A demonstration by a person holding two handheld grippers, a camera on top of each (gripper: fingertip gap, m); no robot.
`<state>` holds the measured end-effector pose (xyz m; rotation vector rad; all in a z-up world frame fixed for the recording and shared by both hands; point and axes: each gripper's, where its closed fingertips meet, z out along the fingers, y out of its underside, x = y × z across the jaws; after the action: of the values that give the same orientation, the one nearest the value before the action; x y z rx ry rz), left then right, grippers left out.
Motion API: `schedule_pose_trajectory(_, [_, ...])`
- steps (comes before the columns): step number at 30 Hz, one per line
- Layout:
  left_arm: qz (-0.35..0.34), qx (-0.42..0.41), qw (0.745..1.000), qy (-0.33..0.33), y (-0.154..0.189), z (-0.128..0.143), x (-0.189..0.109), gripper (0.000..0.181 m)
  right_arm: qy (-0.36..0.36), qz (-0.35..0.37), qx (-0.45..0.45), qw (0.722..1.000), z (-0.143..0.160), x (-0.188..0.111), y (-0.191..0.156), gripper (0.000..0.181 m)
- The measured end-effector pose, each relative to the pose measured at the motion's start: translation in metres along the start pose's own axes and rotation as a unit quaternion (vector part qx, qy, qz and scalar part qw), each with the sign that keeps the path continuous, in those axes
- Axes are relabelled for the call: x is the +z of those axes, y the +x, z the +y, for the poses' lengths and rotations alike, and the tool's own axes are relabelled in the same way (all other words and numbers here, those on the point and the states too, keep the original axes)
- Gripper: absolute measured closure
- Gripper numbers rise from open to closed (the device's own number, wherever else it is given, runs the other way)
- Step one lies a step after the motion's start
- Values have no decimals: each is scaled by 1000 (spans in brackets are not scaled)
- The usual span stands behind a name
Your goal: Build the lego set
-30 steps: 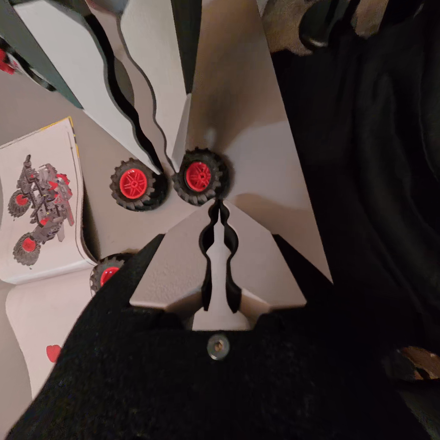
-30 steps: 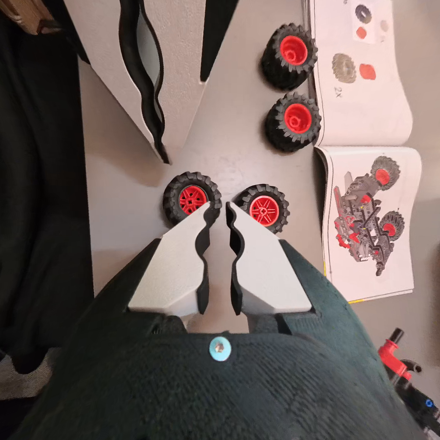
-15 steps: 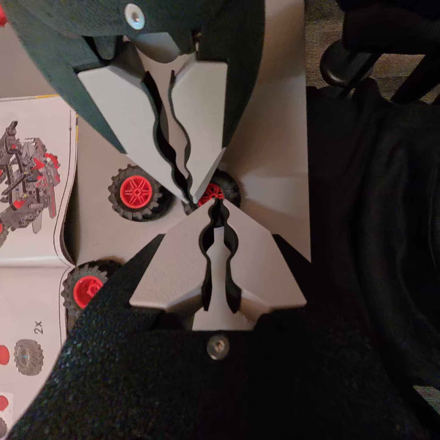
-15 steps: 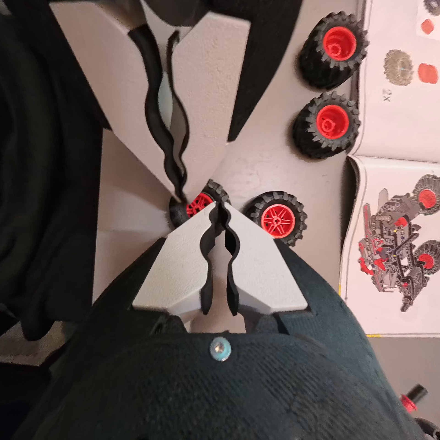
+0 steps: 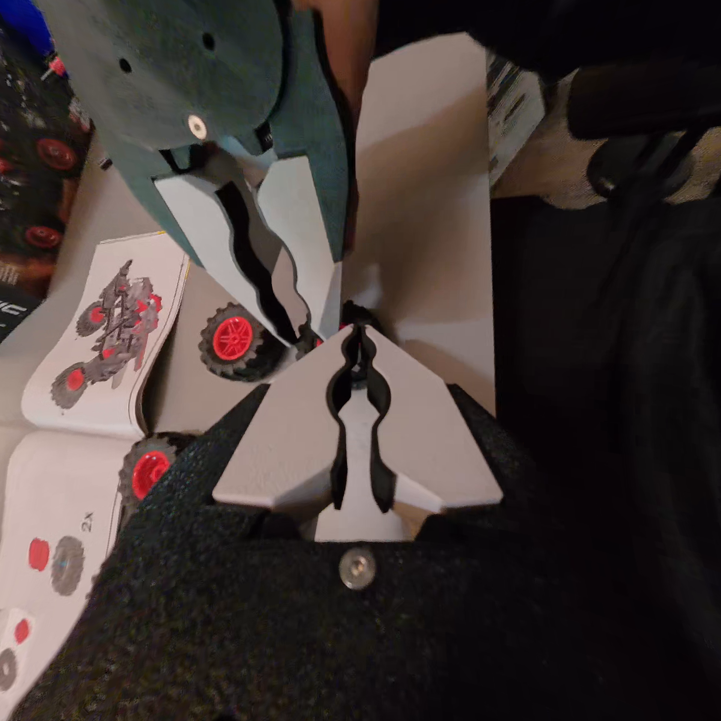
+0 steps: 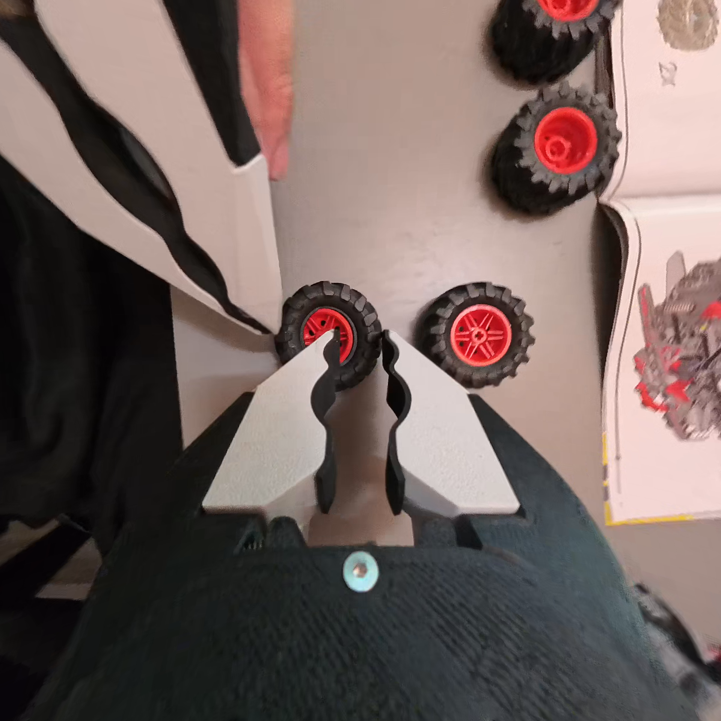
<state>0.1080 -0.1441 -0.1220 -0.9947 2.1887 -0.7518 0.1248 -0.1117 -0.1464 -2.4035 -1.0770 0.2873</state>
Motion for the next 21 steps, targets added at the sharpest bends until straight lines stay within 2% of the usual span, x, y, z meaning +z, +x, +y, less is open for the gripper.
schedule_pose_trajectory(2, [-28, 22, 999, -28, 2, 10, 5, 181, -6, 1, 69, 998, 3, -1, -4, 163])
schedule_pose_trajectory(5, [-44, 26, 999, -11, 6, 7, 9, 179, -24, 5, 123, 992, 9, -4, -9, 162])
schedule_pose_trajectory(8, [-49, 46, 998, -11, 6, 8, 11, 181, -44, 16, 79, 996, 15, -10, -5, 162])
schedule_pose_trajectory(9, [-50, 49, 997, -11, 5, 8, 11, 181, -42, 19, 52, 998, 14, -12, -2, 156])
schedule_pose_trajectory(12, [-45, 58, 997, -12, 2, 10, 12, 181, -10, 10, -15, 1000, 4, -11, 3, 150])
schedule_pose_trajectory(14, [-35, 63, 997, -16, 3, 11, 12, 181, -1, -22, -26, 999, 0, -7, -3, 152])
schedule_pose_trajectory(18, [-21, 81, 996, -31, 4, 11, 13, 181, -22, -35, -27, 999, 4, -2, 0, 154])
schedule_pose_trajectory(21, [10, 95, 993, -70, 14, 22, 19, 181, -32, -34, -18, 999, 6, -2, 0, 155])
